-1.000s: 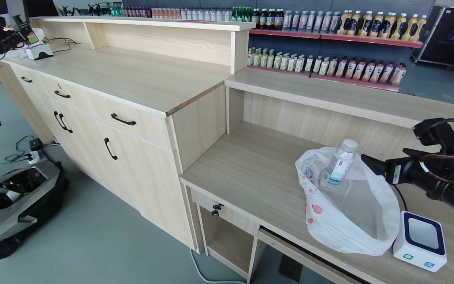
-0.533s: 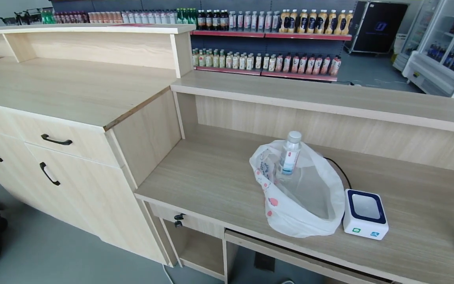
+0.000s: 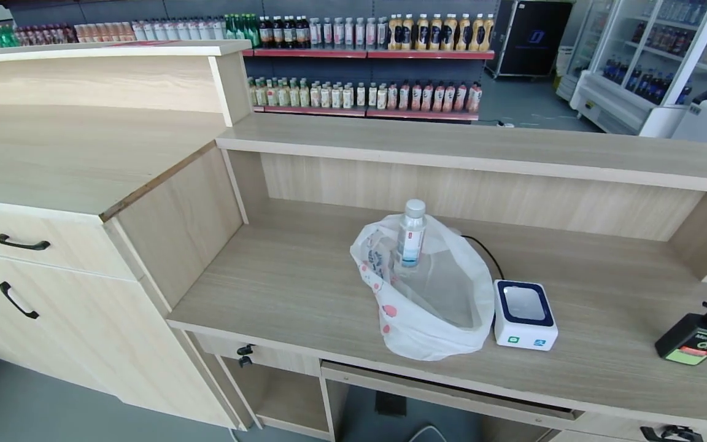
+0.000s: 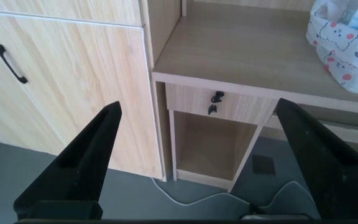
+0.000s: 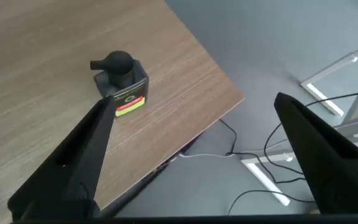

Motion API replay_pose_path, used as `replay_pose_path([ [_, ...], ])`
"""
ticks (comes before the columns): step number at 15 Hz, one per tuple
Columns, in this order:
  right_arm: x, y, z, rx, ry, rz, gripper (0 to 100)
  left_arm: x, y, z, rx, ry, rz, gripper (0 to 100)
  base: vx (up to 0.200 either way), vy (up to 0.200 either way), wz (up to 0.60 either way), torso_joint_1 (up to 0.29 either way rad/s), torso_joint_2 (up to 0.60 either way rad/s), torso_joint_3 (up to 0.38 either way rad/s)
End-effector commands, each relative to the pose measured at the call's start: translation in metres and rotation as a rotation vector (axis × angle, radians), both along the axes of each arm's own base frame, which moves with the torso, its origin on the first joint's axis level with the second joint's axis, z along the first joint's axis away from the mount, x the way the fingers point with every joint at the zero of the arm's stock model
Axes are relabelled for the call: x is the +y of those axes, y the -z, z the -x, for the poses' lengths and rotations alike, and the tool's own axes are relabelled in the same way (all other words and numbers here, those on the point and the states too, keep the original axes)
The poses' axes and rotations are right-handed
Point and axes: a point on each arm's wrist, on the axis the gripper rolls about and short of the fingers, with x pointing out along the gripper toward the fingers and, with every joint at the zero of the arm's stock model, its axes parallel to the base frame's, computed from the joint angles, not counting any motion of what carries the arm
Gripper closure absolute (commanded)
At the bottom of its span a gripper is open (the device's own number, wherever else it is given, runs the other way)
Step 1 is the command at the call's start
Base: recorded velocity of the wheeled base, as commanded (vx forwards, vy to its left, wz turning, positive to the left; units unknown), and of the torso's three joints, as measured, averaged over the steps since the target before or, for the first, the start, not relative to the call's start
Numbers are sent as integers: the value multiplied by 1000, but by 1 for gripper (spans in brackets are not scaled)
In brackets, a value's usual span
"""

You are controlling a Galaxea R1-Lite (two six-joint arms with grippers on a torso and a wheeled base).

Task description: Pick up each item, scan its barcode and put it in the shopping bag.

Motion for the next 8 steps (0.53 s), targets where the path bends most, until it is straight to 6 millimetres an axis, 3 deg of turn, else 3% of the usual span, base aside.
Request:
replay_pose_path([
  [1, -17, 38, -29, 36, -5, -115, 0, 0, 0, 0, -1, 0, 0, 0, 0, 0, 0, 0, 0, 0],
  [5, -20, 62, -55, -6, 3, -184, 0, 0, 0, 0, -1, -2, 0, 0, 0, 0, 0, 0, 0, 0],
  [8, -13, 72, -63, -1, -14, -221, 0, 0, 0, 0, -1, -2, 0, 0, 0, 0, 0, 0, 0, 0],
])
